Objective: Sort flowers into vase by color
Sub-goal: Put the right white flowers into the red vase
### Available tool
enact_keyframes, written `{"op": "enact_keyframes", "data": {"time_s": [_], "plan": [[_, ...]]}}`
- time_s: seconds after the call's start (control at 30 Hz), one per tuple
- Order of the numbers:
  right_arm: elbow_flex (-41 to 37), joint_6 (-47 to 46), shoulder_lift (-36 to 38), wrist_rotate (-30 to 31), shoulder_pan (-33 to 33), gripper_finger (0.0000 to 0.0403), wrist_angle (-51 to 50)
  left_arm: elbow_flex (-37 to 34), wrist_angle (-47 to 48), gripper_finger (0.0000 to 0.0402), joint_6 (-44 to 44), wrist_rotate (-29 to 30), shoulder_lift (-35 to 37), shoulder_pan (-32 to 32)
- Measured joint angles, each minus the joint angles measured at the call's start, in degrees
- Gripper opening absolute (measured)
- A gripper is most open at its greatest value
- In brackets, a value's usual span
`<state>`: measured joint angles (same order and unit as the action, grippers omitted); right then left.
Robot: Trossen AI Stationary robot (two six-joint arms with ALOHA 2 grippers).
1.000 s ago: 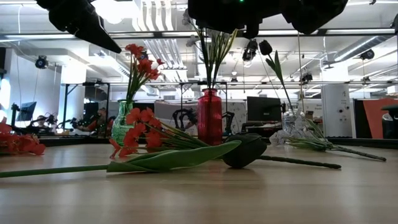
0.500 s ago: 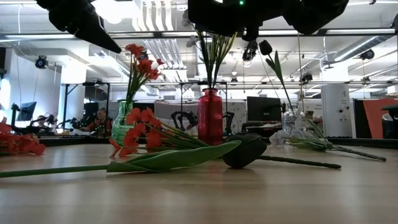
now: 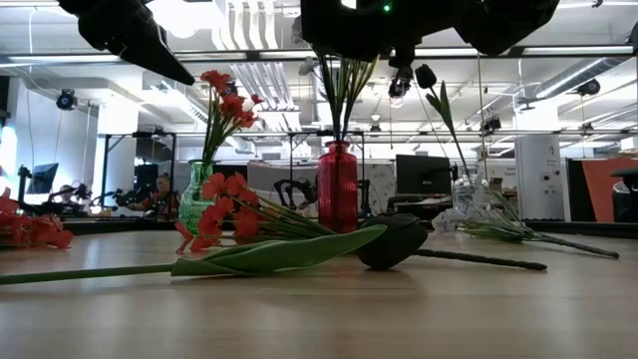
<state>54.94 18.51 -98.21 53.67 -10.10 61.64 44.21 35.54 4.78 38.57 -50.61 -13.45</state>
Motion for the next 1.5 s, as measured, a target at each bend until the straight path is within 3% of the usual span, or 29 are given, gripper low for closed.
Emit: {"op": "enact_keyframes", "data": {"time_s": [1.07, 1.3, 1.5], "plan": [[-0.7, -0.6, 0.0, 0.4, 0.0, 0.0018, -1.5, -0.1, -0.5, 0.0106, 0.2, -0.1, 0.0, 0.0], [-0.7, -0.6, 0.0, 0.4, 0.0, 0.0018, -1.5, -6.0, -15.9, 0.0106, -4.7, -2.6, 0.0, 0.0], [-0.7, -0.6, 0.0, 0.4, 0.0, 0.0018, -1.4, -17.4, -44.8, 0.0109, -9.4, -5.4, -0.5, 0.0]]}}
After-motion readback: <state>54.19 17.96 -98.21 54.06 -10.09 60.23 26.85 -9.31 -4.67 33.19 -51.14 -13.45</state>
